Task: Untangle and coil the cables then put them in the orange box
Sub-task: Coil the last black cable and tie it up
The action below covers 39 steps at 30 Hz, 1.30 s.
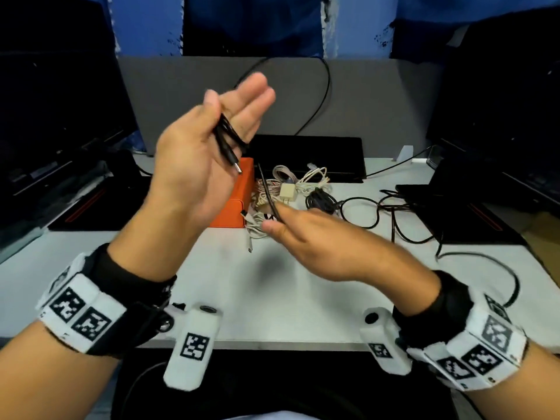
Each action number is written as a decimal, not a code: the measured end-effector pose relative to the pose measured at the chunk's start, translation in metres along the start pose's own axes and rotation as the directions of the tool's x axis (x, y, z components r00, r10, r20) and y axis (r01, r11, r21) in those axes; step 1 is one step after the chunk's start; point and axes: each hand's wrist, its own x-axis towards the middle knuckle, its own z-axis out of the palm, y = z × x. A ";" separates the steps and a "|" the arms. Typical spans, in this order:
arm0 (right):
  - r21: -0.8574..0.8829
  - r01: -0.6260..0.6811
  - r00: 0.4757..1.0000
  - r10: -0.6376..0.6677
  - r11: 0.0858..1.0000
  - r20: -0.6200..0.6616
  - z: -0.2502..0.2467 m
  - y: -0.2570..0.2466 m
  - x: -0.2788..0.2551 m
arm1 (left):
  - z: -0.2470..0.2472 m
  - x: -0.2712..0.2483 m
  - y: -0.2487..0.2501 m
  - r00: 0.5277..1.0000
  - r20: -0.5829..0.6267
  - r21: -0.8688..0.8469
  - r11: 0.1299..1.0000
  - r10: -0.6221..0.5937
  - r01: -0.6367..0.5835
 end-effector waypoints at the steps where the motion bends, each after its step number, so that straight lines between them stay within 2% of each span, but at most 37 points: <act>1: -0.019 -0.005 1.000 0.005 1.000 0.016 0.006 -0.003 0.001 | 0.000 -0.001 -0.006 0.999 -0.034 0.161 0.987 0.036 -0.030; 2: -0.038 -0.012 1.000 0.013 0.999 0.022 0.009 -0.006 0.002 | -0.001 -0.002 -0.012 0.997 -0.037 0.330 0.942 0.072 -0.056; 3: -0.063 -0.014 1.000 0.015 0.998 0.019 0.009 -0.008 0.002 | -0.005 -0.002 -0.015 0.995 -0.001 0.503 0.860 0.097 -0.083; 5: -0.123 0.007 1.000 -0.011 0.992 -0.028 0.001 -0.008 0.001 | -0.013 -0.001 -0.016 0.987 0.132 0.774 0.612 0.092 -0.160; 7: -0.165 0.036 0.992 -0.056 0.986 -0.116 -0.013 -0.005 -0.003 | -0.020 0.000 -0.011 0.973 0.228 0.907 0.369 -0.021 -0.205; 8: -0.160 0.040 0.984 -0.067 0.986 -0.166 -0.020 -0.004 -0.006 | -0.022 0.000 -0.009 0.968 0.236 0.936 0.286 -0.079 -0.205; 9: -0.138 0.043 0.974 -0.072 0.989 -0.217 -0.026 -0.003 -0.009 | -0.023 0.000 -0.007 0.965 0.226 0.945 0.269 -0.130 -0.185; 10: -0.101 0.049 0.961 -0.074 0.994 -0.267 -0.031 -0.004 -0.012 | -0.023 0.000 -0.006 0.960 0.208 0.938 0.315 -0.188 -0.142; 11: -0.048 0.064 0.947 -0.076 0.997 -0.313 -0.034 -0.004 -0.014 | -0.022 -0.001 -0.005 0.948 0.198 0.912 0.401 -0.251 -0.084; 14: 0.101 0.151 0.891 -0.092 0.983 -0.444 -0.037 -0.006 -0.016 | -0.014 -0.008 -0.001 0.879 0.228 0.781 0.618 -0.419 0.092; 16: 0.112 0.159 0.859 -0.082 0.981 -0.506 -0.038 -0.003 -0.013 | -0.009 -0.013 0.002 0.817 0.300 0.685 0.707 -0.493 0.175; 18: 0.107 0.141 0.856 -0.067 0.984 -0.513 -0.037 0.000 -0.010 | -0.009 -0.015 0.002 0.759 0.386 0.616 0.759 -0.524 0.211; 21: 0.058 0.155 0.862 -0.106 0.986 -0.495 -0.031 0.003 -0.006 | -0.014 -0.013 0.003 0.699 0.462 0.570 0.787 -0.546 0.237; 23: 0.032 0.209 0.856 -0.167 0.977 -0.490 -0.026 0.004 -0.004 | -0.018 -0.012 0.004 0.680 0.480 0.536 0.799 -0.554 0.272; 26: 0.111 0.295 0.811 -0.187 0.949 -0.555 -0.020 0.002 -0.002 | -0.017 -0.014 -0.001 0.685 0.489 0.405 0.836 -0.539 0.369; 28: 0.189 0.292 0.785 -0.122 0.938 -0.607 -0.020 0.001 -0.001 | -0.009 -0.018 -0.009 0.685 0.512 0.248 0.853 -0.518 0.459; 31: 0.220 0.259 0.760 -0.058 0.941 -0.647 -0.023 0.005 -0.003 | 0.004 -0.026 -0.024 0.688 0.524 0.053 0.826 -0.501 0.561; 33: 0.169 0.271 0.723 -0.084 0.948 -0.686 -0.026 0.005 -0.005 | 0.009 -0.027 -0.029 0.658 0.547 0.021 0.794 -0.517 0.607; 36: 0.105 0.352 0.699 -0.186 0.930 -0.690 -0.027 -0.001 -0.006 | 0.008 -0.026 -0.023 0.604 0.593 0.080 0.785 -0.532 0.614; 37: 0.106 0.372 0.694 -0.200 0.922 -0.692 -0.027 -0.003 -0.006 | 0.009 -0.026 -0.020 0.605 0.593 0.095 0.792 -0.532 0.604; 39: 0.172 0.373 0.705 -0.158 0.912 -0.691 -0.029 -0.003 -0.004 | 0.011 -0.028 -0.017 0.655 0.553 0.073 0.813 -0.516 0.578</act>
